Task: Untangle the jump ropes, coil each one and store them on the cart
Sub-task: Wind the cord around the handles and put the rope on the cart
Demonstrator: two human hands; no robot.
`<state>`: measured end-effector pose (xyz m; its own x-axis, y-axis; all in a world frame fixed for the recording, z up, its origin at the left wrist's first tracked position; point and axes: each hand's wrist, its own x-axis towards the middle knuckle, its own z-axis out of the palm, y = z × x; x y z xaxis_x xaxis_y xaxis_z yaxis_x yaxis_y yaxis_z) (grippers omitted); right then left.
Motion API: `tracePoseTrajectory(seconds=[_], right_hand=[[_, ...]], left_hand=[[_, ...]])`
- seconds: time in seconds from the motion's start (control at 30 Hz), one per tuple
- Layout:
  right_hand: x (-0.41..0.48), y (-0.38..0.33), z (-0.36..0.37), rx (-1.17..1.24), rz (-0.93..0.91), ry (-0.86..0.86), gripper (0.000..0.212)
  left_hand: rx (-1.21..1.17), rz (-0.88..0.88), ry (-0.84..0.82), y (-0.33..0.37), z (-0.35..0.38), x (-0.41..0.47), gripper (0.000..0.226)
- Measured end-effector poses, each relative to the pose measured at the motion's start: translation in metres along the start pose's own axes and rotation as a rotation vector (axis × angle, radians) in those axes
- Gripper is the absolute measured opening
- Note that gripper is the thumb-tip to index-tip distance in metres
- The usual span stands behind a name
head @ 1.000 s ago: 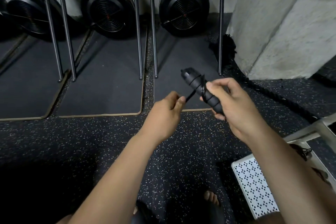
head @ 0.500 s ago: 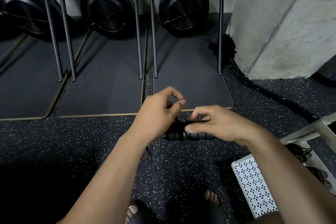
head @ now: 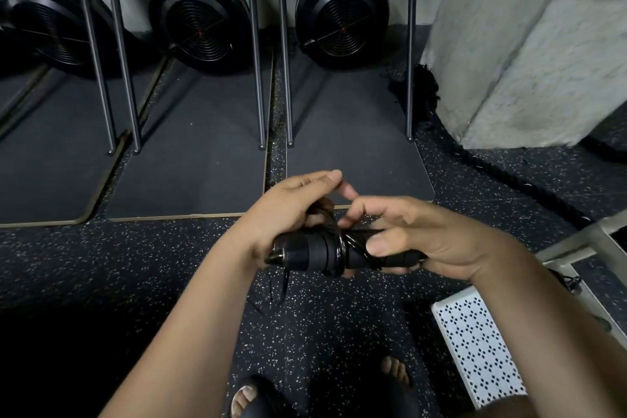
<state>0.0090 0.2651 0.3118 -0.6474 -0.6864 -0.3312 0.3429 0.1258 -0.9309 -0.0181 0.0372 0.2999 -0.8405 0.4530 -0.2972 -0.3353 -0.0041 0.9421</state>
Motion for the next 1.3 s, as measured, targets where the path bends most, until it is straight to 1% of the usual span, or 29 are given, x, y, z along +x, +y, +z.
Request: tracePoseTrajectory(seconds=[0.07,0.1,0.13,0.17,0.2,0.23,0.3,0.37,0.43,0.5,0.57,0.6,0.67,0.7,0.83,0.87,1.0,1.07,1.13,1.23,1.3], right_hand=[[0.0,-0.001,-0.002,0.096,-0.065,-0.047,0.038],[0.001,-0.002,-0.002,0.159,-0.111,-0.061,0.044],[0.002,-0.004,-0.003,0.222,-0.154,-0.056,0.053],[0.004,-0.007,-0.002,0.28,-0.19,-0.031,0.063],[0.005,-0.007,-0.002,0.313,-0.225,0.022,0.067],[0.007,-0.007,-0.002,0.318,-0.256,0.097,0.064],[0.009,-0.006,-0.002,0.312,-0.283,0.27,0.054],[0.011,-0.005,-0.003,0.301,-0.285,0.431,0.044],[0.014,-0.002,-0.007,0.206,-0.247,0.615,0.038],[0.016,0.002,-0.011,0.001,-0.158,0.775,0.035],[0.018,0.01,-0.016,-0.234,-0.05,0.862,0.035],[0.018,0.013,-0.018,-0.34,0.002,0.874,0.037],[0.02,0.02,-0.021,-0.51,0.101,0.846,0.049],[0.021,0.021,-0.021,-0.565,0.136,0.813,0.052],[0.024,0.024,-0.016,-0.657,0.215,0.665,0.04],[0.022,0.023,-0.013,-0.652,0.234,0.601,0.038],[0.012,0.011,-0.001,-0.462,0.283,0.236,0.027],[0.005,0.003,0.003,-0.352,0.266,0.105,0.027],[0.001,-0.001,0.001,-0.215,0.181,0.03,0.028],[-0.001,-0.002,-0.001,-0.043,0.036,-0.022,0.03],[-0.001,0.0,-0.003,0.08,-0.053,-0.056,0.032]], left_hand=[[-0.092,0.027,0.014,-0.002,0.005,-0.002,0.027],[-0.06,0.046,0.048,-0.005,0.009,-0.003,0.026],[0.019,0.057,0.091,-0.007,0.014,-0.003,0.029],[0.095,0.058,0.131,-0.01,0.019,-0.002,0.036],[0.144,0.051,0.174,-0.013,0.023,0.001,0.045],[0.161,0.041,0.229,-0.016,0.025,0.005,0.049],[0.22,0.041,0.325,-0.02,0.025,0.013,0.041],[0.347,0.041,0.377,-0.023,0.025,0.018,0.029],[0.468,0.031,0.403,-0.026,0.026,0.018,0.022],[0.564,0.034,0.407,-0.027,0.025,0.017,0.02],[0.637,0.055,0.406,-0.025,0.024,0.015,0.021],[0.668,0.069,0.405,-0.024,0.024,0.014,0.021],[0.724,0.099,0.413,-0.022,0.023,0.013,0.02],[0.739,0.114,0.42,-0.021,0.022,0.012,0.018],[0.765,0.171,0.453,-0.019,0.013,0.008,0.011],[0.764,0.189,0.452,-0.018,0.011,0.007,0.009],[0.695,0.234,0.408,-0.014,0.0,0.005,0.007],[0.643,0.238,0.376,-0.013,-0.004,0.004,0.009],[0.557,0.233,0.328,-0.012,-0.007,0.004,0.014],[0.338,0.222,0.21,-0.008,-0.006,0.005,0.024],[0.186,0.186,0.171,-0.008,-0.003,0.005,0.028]])
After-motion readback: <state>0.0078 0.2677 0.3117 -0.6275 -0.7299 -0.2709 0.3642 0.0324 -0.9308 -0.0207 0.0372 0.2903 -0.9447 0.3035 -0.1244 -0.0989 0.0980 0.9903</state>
